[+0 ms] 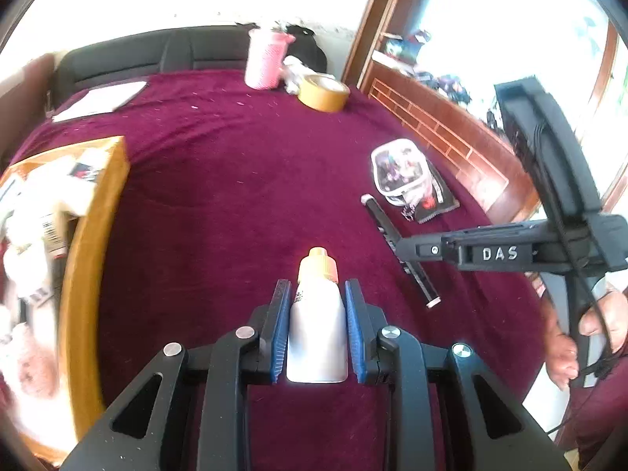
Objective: Organize objects
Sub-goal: 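Grasp the white orange-tipped bottle with the left gripper while the right holds the black marker, then carry the bottle over the tray with the left gripper while the right carries the marker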
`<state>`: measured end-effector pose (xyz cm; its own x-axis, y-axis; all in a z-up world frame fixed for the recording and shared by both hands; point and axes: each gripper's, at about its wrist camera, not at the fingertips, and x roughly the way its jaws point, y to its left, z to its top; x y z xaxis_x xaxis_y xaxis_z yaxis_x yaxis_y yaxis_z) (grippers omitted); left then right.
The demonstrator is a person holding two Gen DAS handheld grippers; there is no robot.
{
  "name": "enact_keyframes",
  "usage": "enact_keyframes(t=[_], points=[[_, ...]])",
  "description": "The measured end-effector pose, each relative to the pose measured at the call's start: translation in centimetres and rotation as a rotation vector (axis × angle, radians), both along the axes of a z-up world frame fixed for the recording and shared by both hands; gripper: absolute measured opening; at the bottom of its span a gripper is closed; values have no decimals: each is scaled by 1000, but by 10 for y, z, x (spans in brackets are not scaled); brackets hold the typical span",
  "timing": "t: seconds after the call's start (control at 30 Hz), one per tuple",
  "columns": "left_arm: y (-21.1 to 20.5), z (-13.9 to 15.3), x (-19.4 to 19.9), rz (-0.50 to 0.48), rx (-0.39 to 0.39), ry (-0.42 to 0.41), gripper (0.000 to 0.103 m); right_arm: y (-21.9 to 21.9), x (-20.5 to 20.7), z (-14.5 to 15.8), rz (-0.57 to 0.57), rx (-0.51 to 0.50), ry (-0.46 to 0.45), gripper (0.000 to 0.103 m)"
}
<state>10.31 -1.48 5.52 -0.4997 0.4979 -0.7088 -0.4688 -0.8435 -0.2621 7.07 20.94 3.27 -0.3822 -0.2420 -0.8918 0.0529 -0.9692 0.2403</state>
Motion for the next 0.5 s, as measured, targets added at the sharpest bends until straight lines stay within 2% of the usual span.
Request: enact_keyframes(t=[0.1,0.2,0.23,0.37,0.4,0.47,0.5], points=[[-26,6,3,37,28,6,23,-8,-2,3,-34,96,26,13],[-49,9,8,69,51,14,23,-5,-14,-5,-113,261,48,22],[-55,9,8,74,55,16,23,-3,-17,-9,-131,280,47,23],[-75,7,12,103,74,21,23,2,-23,-33,-148,221,2,24],[-80,7,12,112,78,21,23,0,-22,-31,-154,242,36,21],[-91,7,13,129,86,22,23,0,-21,-30,-159,240,35,12],[-97,7,14,141,90,25,23,1,-21,-29,-161,222,35,12]])
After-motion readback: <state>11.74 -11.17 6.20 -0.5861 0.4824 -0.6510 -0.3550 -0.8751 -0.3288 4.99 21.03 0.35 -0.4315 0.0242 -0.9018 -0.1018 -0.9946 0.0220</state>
